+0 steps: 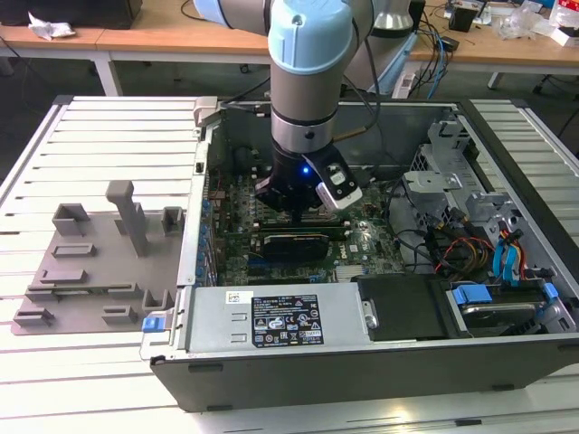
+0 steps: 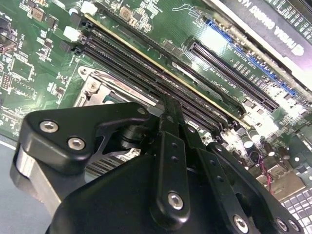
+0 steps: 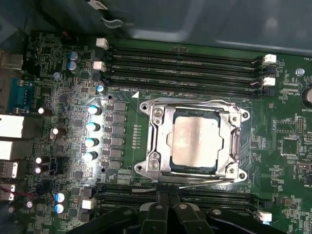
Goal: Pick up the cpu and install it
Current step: 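Install the second cpu locking lever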
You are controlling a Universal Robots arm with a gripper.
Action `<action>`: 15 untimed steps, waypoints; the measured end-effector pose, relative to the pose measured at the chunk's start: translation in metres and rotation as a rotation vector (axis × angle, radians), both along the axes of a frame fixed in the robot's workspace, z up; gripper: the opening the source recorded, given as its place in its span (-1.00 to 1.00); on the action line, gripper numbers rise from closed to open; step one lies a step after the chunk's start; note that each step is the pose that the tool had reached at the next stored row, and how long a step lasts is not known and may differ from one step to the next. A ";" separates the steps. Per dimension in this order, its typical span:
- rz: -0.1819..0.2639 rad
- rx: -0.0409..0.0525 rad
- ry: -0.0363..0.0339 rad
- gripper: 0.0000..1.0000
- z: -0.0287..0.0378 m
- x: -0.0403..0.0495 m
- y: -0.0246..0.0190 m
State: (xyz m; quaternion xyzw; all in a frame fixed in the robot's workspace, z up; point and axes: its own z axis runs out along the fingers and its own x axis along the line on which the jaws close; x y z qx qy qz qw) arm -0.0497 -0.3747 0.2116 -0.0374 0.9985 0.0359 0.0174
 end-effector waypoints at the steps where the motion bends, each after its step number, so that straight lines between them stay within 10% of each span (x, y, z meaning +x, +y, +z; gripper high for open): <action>1: 0.000 0.0000 0.0000 -0.79 -0.0004 -0.0003 0.0002; 15: 0.000 0.0005 0.0000 -0.79 -0.0047 -0.0207 0.0107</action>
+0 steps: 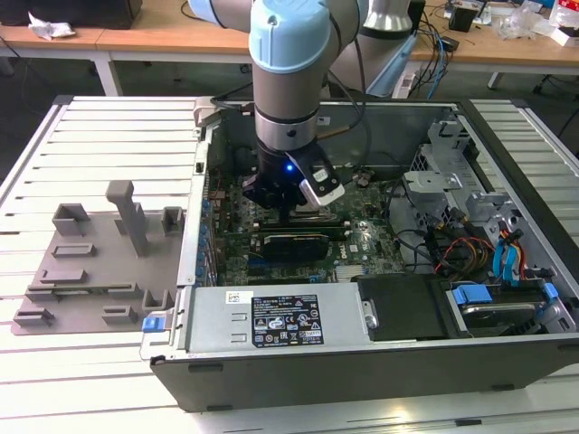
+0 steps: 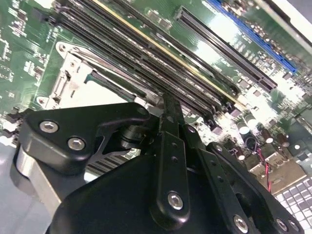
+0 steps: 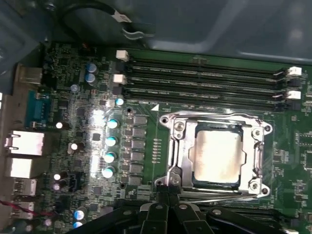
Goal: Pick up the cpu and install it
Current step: 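Install the second cpu locking lever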
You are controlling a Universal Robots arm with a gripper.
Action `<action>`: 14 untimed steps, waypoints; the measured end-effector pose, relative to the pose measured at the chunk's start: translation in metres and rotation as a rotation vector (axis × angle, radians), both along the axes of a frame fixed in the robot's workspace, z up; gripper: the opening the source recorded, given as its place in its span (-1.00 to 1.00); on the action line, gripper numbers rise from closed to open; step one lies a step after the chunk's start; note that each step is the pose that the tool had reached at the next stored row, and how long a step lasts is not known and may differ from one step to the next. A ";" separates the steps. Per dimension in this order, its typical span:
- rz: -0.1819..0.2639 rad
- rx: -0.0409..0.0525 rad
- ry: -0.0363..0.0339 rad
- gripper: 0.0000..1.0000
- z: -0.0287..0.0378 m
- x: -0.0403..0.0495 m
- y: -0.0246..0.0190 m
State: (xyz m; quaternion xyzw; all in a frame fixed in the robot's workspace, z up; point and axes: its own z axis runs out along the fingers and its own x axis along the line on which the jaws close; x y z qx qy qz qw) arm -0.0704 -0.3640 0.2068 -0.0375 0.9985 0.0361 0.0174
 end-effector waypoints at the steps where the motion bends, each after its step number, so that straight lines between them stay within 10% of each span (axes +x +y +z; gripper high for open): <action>1: 0.000 0.0006 0.0002 -0.79 -0.0001 -0.0031 0.0001; 14: 0.001 0.0156 0.0003 -0.79 -0.0053 -0.0077 0.0042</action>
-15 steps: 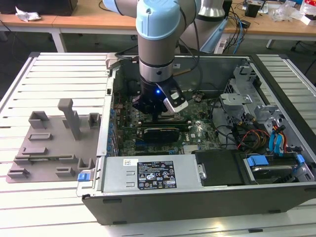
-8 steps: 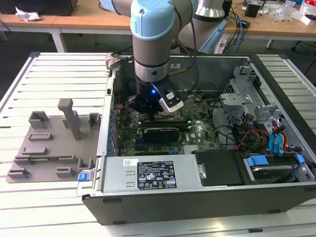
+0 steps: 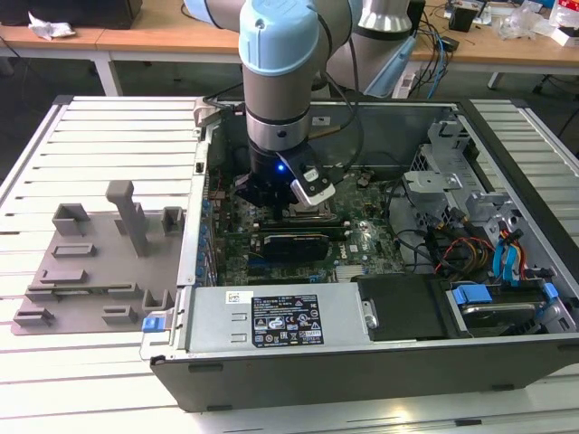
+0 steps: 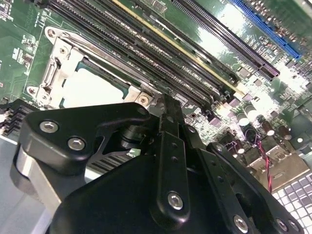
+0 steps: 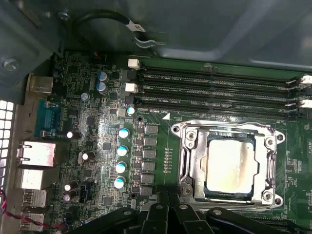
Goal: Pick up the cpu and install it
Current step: 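Install the second cpu locking lever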
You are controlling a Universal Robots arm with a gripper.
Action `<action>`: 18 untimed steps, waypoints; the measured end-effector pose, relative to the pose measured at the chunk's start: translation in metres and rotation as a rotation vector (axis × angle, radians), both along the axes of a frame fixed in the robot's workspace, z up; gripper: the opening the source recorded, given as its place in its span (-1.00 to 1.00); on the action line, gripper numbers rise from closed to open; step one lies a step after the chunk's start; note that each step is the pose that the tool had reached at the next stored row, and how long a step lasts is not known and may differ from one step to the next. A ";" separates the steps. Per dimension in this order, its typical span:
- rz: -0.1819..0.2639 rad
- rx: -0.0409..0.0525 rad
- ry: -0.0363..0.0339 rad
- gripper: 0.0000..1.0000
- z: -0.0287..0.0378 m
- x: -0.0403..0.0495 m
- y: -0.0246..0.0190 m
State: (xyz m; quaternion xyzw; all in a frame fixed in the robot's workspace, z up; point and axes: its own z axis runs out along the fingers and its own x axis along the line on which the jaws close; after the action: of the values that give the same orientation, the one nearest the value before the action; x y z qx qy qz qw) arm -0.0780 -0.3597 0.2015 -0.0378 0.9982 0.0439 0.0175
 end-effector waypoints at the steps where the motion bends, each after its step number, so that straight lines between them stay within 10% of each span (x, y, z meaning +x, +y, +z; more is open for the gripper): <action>1: 0.000 -0.0002 0.0002 -0.79 -0.0006 0.0000 0.0000; 5: 0.001 0.0020 -0.0003 -0.79 -0.0030 0.0001 0.0000; 9: 0.001 -0.0009 -0.0015 -0.79 0.0140 0.0008 0.0000; 18: 0.001 -0.0186 0.0009 -0.79 0.0148 0.0381 0.0088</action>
State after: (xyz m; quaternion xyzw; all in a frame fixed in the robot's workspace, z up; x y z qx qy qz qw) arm -0.0399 -0.3509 0.2163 -0.0386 0.9985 0.0347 0.0167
